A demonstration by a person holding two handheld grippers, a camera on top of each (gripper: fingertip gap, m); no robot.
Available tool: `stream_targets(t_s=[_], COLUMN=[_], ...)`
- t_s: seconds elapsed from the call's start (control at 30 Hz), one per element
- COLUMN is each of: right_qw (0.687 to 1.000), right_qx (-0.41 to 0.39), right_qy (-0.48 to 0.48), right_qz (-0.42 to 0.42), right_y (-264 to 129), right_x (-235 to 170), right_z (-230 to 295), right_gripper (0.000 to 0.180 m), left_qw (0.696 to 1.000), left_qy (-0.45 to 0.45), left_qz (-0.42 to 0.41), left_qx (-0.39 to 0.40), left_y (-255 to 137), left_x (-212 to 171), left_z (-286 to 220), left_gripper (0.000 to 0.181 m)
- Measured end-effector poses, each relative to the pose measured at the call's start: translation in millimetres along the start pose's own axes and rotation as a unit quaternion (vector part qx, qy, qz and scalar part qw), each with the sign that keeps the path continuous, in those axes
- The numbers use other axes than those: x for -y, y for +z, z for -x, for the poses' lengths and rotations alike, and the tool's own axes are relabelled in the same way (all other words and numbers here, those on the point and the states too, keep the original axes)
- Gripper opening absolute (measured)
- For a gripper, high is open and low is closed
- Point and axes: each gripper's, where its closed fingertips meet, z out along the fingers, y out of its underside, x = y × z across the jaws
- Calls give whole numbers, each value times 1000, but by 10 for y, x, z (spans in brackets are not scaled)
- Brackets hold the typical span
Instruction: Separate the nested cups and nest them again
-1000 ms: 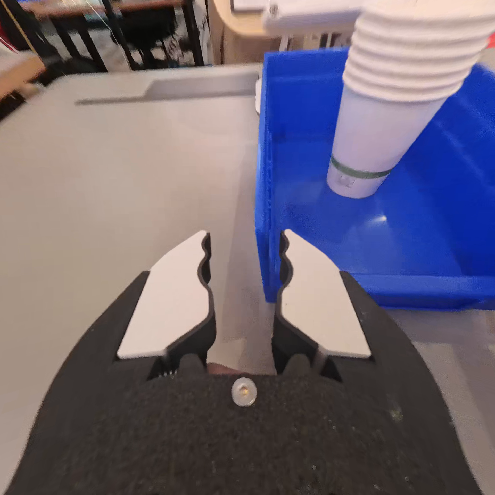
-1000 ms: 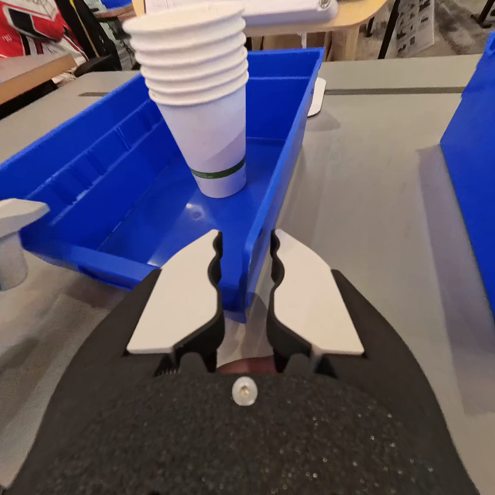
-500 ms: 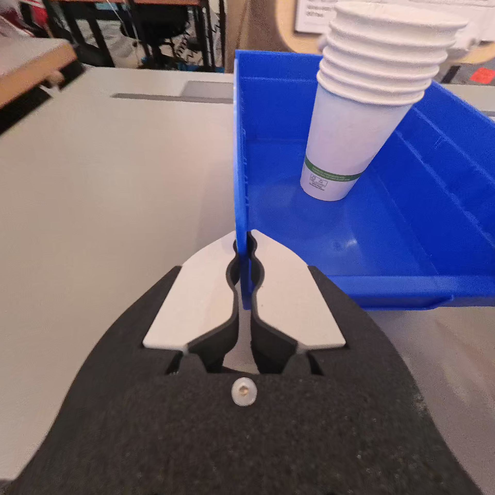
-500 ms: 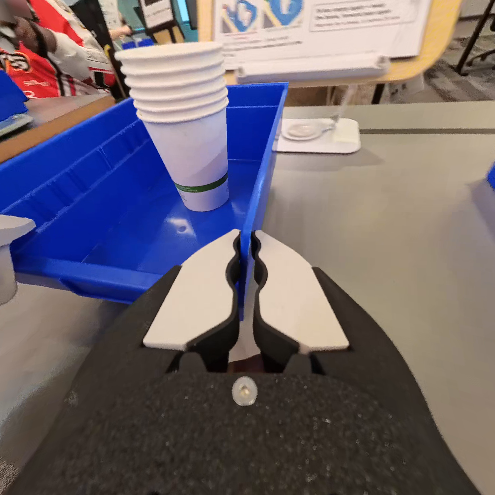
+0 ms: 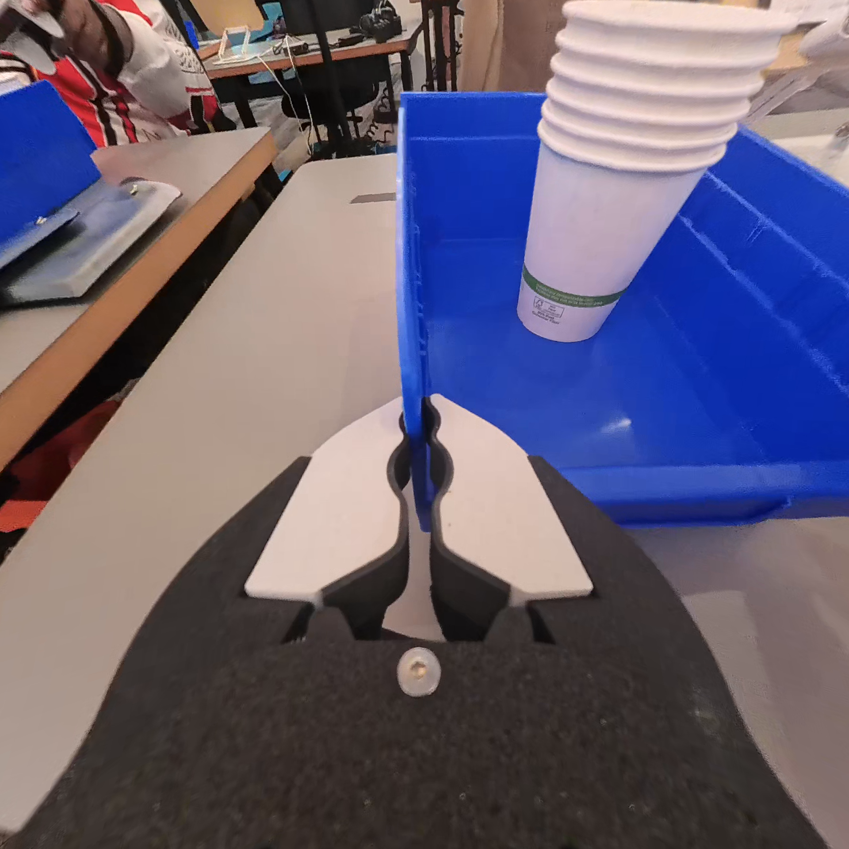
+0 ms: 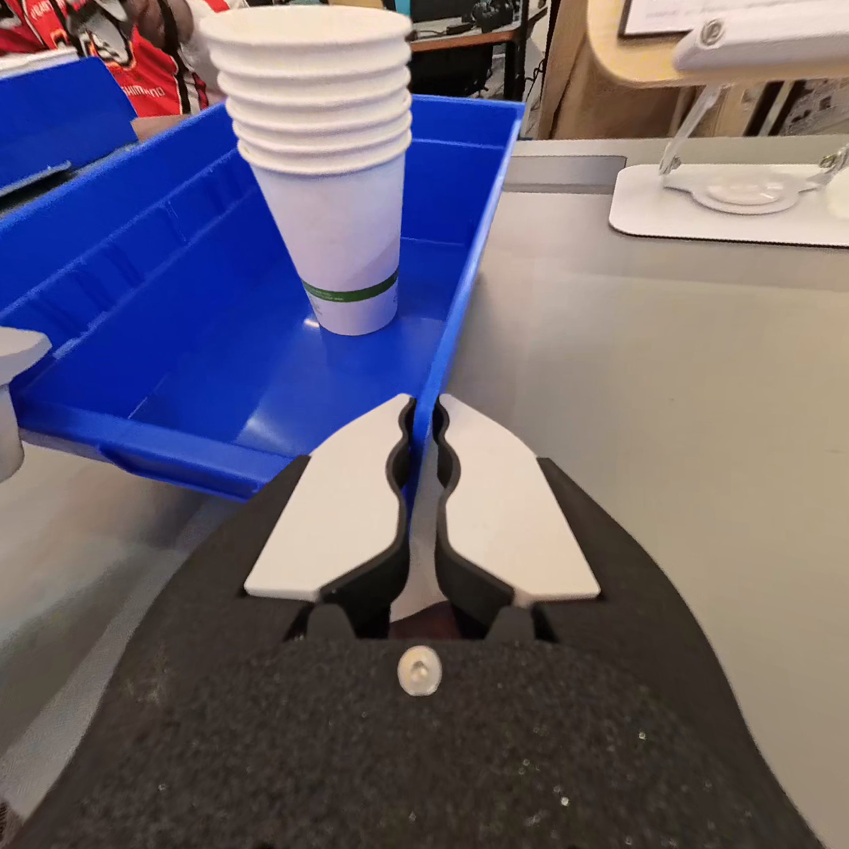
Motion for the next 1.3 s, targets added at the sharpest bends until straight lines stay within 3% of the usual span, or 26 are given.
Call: stream_targets(t_s=[0.3, 0.47, 0.57, 0.7, 0.8, 1.0, 1.13, 1.3], right_qw=[1000, 998, 997, 989, 988, 991, 996, 999], right_qx=[1, 56, 79, 138, 127, 102, 53, 41], right_qy=[-11, -16, -25, -41, -71, -90, -74, -25], right_qz=[7, 5, -5, -38, -59, -15, -3, 8], right_y=[95, 36, -210, -822, -1196, -1648, -1844, -1930], right_x=[-11, -18, 61, 265, 372, 203, 89, -97], right_z=[-50, 10, -128, -542, -1194, -2426, -2926, -3044], right_gripper=[9, 24, 37, 40, 48, 63, 65, 66], left_qw=[998, 998, 998, 994, 989, 967, 968, 970], left_qy=[-43, -45, -45, -98, -139, -139, -116, -107], left_qz=[22, 26, 38, -24, -42, -26, -2, -4], left_qx=[-35, -38, -6, 45, -29, -212, -221, -218], left_y=[275, 313, 225, -323, -587, -789, -735, -707], left_x=[-211, -200, -210, 51, 239, 264, 160, 178], left_z=[-29, -43, 50, 160, -404, -2229, -2898, -3168], left_gripper=[3, 8, 37, 45, 60, 71, 70, 71])
